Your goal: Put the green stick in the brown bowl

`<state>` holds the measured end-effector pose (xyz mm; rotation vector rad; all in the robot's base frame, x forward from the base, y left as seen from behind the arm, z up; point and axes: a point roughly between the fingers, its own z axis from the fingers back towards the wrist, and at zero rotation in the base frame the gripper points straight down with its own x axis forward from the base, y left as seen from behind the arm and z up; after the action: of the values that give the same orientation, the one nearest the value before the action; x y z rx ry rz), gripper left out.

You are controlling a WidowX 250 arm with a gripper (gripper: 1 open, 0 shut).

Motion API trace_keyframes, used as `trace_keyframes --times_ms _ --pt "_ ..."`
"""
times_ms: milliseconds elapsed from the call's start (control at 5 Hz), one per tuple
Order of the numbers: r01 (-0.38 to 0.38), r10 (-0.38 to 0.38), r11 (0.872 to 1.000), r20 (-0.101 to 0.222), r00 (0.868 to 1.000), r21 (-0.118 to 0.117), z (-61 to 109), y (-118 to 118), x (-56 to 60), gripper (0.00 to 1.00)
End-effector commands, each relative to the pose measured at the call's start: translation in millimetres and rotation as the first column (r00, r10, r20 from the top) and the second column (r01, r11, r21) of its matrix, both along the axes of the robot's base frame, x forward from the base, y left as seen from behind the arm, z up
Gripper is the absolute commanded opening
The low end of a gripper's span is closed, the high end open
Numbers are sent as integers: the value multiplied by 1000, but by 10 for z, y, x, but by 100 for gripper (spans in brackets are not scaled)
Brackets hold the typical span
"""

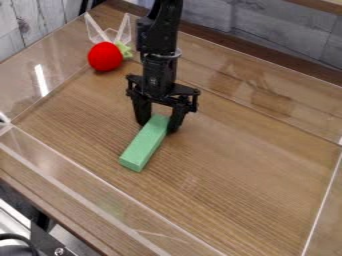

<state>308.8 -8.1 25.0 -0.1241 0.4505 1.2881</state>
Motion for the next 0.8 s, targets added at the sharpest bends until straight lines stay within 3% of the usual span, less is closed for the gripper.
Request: trace_keyframes --times_ms 0,200,400,600 --pt "83 -83 997 -47 995 -5 -195 -56 -67 0" --pt "30 -30 1000 -44 999 -7 -233 -109 -77 0" --pt "128 -129 991 -20 991 -29 -142 -184 -65 100" --pt "230 -230 972 12 973 -51 -28 -289 -44 100"
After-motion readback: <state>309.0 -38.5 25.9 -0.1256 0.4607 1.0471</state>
